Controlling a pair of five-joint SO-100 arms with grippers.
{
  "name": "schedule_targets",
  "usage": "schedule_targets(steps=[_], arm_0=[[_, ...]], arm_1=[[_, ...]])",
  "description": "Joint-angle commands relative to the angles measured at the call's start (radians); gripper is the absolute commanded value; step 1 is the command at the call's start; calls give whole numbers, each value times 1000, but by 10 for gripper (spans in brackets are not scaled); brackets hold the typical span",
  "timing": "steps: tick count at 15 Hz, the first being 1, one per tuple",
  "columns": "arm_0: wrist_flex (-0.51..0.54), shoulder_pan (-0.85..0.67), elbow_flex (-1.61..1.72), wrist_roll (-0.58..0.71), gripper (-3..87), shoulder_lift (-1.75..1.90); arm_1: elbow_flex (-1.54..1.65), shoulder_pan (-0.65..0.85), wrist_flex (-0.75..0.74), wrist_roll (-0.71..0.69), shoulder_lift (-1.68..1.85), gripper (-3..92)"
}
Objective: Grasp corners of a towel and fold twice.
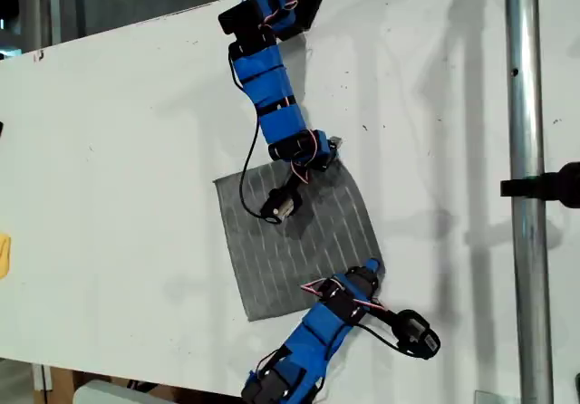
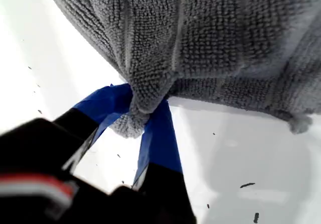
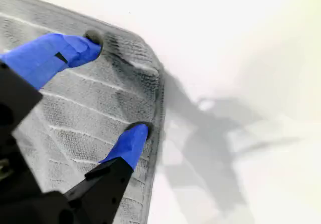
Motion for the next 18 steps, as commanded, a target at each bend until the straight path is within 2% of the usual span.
schedule_targets(steps=[1, 2, 3, 5, 7, 10, 15, 18], arm_0=[[-48, 23, -43, -31, 279, -25], [-77, 35, -35, -52, 263, -57], [-120, 44, -14, -75, 202, -83], [-192, 48, 40, -104, -29, -97], [-192, 43, 48, -95, -29, -74], [-138, 34, 34, -57, -29, -5], [54, 40, -178, 75, -29, 94], [-3, 69, -235, 160, -29, 161]], arm_1=[[-5, -6, -15, 14, -2, -2], [-2, -9, -15, 20, -2, -2], [0, -14, -15, 25, -2, -2], [3, -18, -15, 32, -3, -2], [5, -20, -15, 40, -3, -2], [2, -28, 6, 58, 21, -2], [-69, -147, 153, 130, 187, -3], [-209, -250, 222, 158, 221, -3]])
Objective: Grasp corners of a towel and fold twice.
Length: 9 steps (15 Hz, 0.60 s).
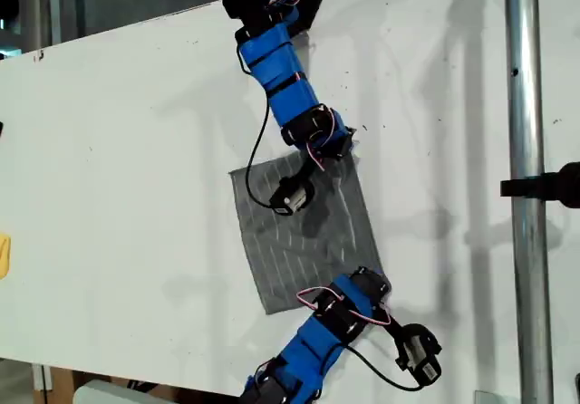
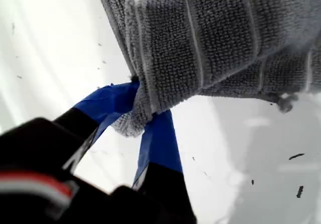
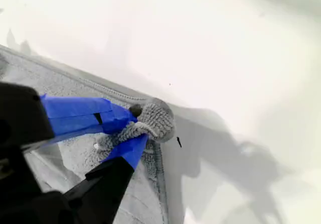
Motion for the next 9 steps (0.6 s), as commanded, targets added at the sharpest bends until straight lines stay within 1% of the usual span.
schedule_targets(steps=[1, 3, 4, 5, 7, 9], arm_0=[[-51, 35, -60, 41, -29, 107], [-84, 35, -60, 49, -29, 135], [-72, 25, -51, 29, -29, 164], [-23, 5, -38, -3, -29, 193], [114, -64, 2, -35, -29, 233], [133, -149, 135, -25, -29, 311]], arm_1=[[-153, -72, 32, 14, 86, -3], [-198, -75, 20, 11, 101, -3], [-187, -51, 14, 9, 124, -3], [-169, -9, 20, 6, 141, -3], [-81, 110, 9, -15, 183, -3], [-25, 230, -6, -75, 190, -3]])
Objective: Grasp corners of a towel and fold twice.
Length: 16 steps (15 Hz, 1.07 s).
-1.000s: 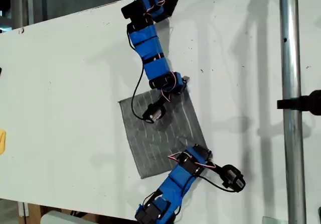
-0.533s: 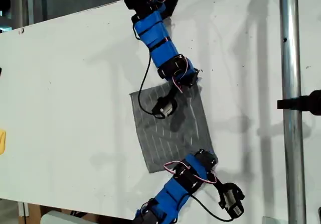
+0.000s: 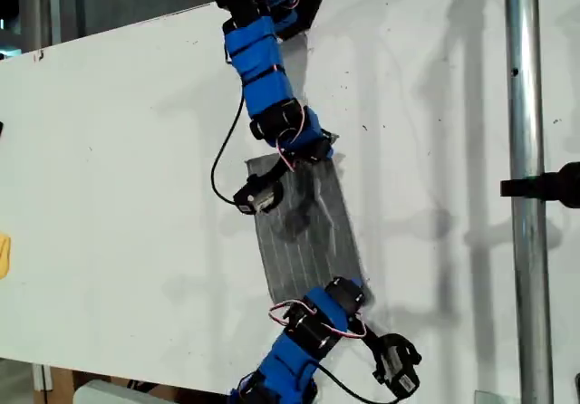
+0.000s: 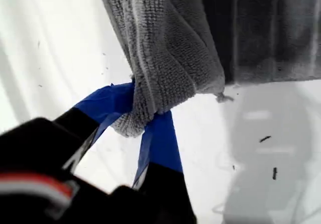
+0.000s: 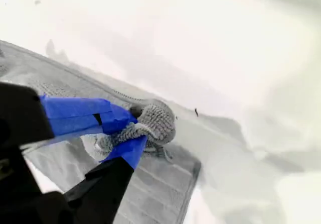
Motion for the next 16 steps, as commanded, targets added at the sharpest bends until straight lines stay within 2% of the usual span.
schedule_targets(steps=[1, 7, 10, 12, 14, 16], arm_0=[[14, -120, 132, 11, -29, 150], [-94, -474, 657, 210, -29, 517], [-75, -655, 753, 325, -29, 652], [-69, -695, 749, 371, -29, 723], [-80, -670, 807, 339, -29, 746], [-160, -623, 904, 285, -29, 749]], arm_1=[[29, 135, -41, -78, 80, -3], [63, 463, -187, -336, 41, -3], [-37, 601, -190, -422, 61, -3], [-61, 611, -190, -439, 117, -3], [5, 568, -192, -419, 132, -3], [106, 517, -229, -383, 124, -3]])
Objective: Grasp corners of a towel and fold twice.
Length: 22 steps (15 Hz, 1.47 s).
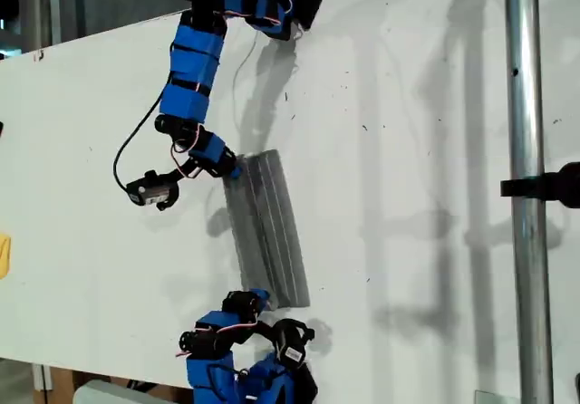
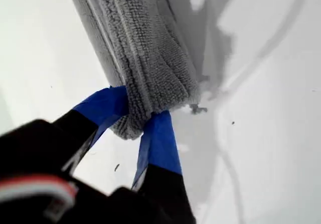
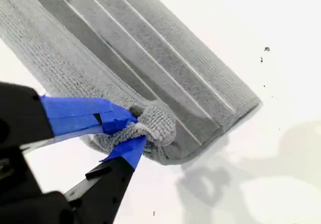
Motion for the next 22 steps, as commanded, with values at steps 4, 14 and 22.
schedule_targets(steps=[4, 14, 22], arm_0=[[-199, 121, 169, -124, -28, 41], [-465, 221, 387, -272, -26, 6], [-164, 224, 314, -305, 210, 212]], arm_1=[[92, -80, -71, 55, -37, -3], [103, -55, -98, 64, -206, -3], [137, -37, 83, 98, -14, 349]])
